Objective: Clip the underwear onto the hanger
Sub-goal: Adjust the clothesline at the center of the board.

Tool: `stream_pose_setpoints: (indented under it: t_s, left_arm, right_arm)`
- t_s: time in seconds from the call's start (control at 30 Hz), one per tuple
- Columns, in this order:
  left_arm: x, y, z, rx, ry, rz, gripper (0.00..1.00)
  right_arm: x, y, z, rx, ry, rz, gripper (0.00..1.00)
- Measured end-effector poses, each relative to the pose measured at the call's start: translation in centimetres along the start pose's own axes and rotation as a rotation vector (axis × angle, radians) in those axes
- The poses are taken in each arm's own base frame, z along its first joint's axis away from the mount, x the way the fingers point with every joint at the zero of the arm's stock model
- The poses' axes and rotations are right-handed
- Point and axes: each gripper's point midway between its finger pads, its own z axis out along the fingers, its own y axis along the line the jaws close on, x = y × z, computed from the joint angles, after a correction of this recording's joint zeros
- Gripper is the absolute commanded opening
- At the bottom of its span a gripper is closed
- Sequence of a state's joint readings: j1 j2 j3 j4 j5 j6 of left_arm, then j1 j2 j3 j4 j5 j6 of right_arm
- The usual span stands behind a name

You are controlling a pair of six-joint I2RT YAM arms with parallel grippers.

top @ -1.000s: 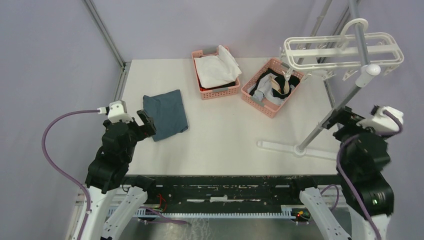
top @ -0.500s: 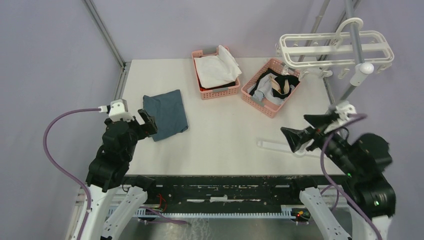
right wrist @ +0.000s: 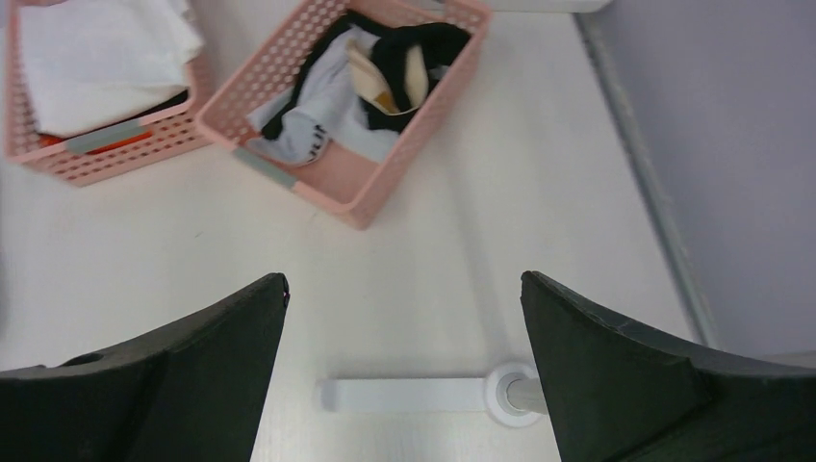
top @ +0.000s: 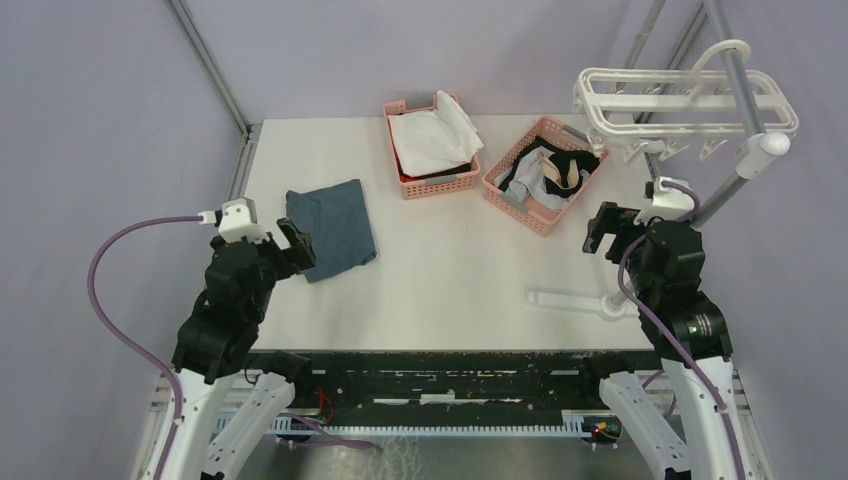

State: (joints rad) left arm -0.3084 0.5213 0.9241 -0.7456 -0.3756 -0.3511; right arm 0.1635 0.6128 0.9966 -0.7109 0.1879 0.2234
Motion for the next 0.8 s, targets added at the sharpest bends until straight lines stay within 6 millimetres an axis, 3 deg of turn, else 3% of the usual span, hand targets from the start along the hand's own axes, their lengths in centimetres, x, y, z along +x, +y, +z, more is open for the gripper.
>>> stream_pose_setpoints:
  t_s: [0.17,0.33,0.53,0.63,0.8]
  left_arm:
    - [0.3,-0.3,0.2,0.013,0.016,0.004,0.99]
    - [0.8,-0.7,0.7,0.023,0.045,0.013,0.99]
    - [1.1,-1.1,1.1,0.032,0.067,0.019,0.99]
    - [1.2,-1.4,1.3,0.044,0.074,0.019,0.99]
    - [1.6,-1.8,1.7,0.059,0.082,0.020,0.99]
  right_arm:
    - [-0.2,-4.1,0.7,0.245,0.001,-0.012,1.00]
    - [-1.0,-6.9,1.1,0.430,0.010,-0.018,1.00]
    - [-2.5,-9.5,0.2,0.559,-0.021,0.023,1.00]
    - [-3.0,-8.4,-0.1,0.467,-0.047,0.027,1.00]
    - [-4.5,-3.0,-2.0,0.122,-0.141,0.015,0.96]
